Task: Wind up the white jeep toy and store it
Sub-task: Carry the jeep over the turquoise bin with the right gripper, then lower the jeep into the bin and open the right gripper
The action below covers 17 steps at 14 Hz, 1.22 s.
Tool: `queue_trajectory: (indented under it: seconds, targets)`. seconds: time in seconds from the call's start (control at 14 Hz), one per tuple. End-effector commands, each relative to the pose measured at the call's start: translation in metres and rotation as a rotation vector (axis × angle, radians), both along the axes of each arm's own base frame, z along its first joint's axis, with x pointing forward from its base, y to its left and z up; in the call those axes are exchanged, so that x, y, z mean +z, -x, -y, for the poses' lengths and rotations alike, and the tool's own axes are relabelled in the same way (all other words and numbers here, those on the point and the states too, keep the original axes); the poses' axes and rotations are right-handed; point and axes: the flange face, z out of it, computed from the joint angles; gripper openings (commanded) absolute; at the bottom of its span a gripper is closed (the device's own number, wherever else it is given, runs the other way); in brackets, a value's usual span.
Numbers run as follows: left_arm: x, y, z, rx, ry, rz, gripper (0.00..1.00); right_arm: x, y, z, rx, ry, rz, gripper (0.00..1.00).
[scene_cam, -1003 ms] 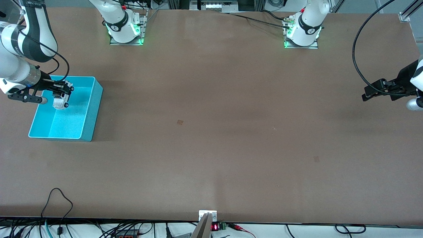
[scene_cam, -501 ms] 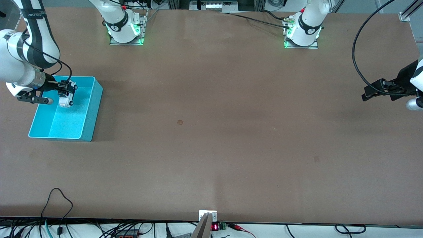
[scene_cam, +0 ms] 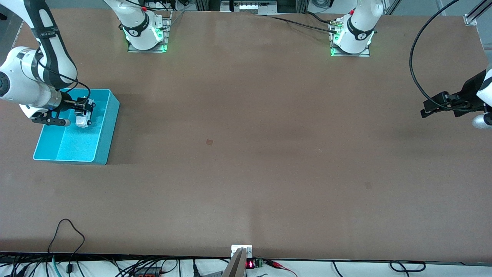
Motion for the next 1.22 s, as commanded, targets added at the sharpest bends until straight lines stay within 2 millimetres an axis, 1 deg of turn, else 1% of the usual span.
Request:
queue_trajectory:
  seconds: [0.0,0.29,0.64,0.72,0.93,1.0,1.15]
  targets:
    - [0.001,0.003,0.002,-0.013,0.000,-0.003,1.00,-0.004,0.000,0.003,0.013,0.008,0.005,0.14]
    - [0.000,0.003,0.002,-0.013,0.001,-0.005,1.00,-0.024,-0.002,0.004,-0.002,0.010,0.015,0.15]
    - [0.001,0.003,0.002,-0.013,0.000,-0.005,1.00,-0.029,-0.003,0.004,-0.001,0.011,0.023,0.16]
    - [0.001,0.003,0.002,-0.013,0.000,-0.005,1.00,-0.028,-0.004,0.005,-0.002,0.011,0.025,0.20]
    - [0.001,0.003,0.002,-0.013,0.000,-0.003,1.00,-0.032,-0.006,0.005,0.006,0.015,0.034,0.40]
    - [0.002,0.003,0.002,-0.013,0.000,-0.001,1.00,-0.032,-0.006,0.005,0.006,0.015,0.036,0.45]
    - [0.001,0.003,0.002,-0.013,0.000,-0.004,1.00,-0.032,-0.006,0.005,0.006,0.015,0.036,0.65]
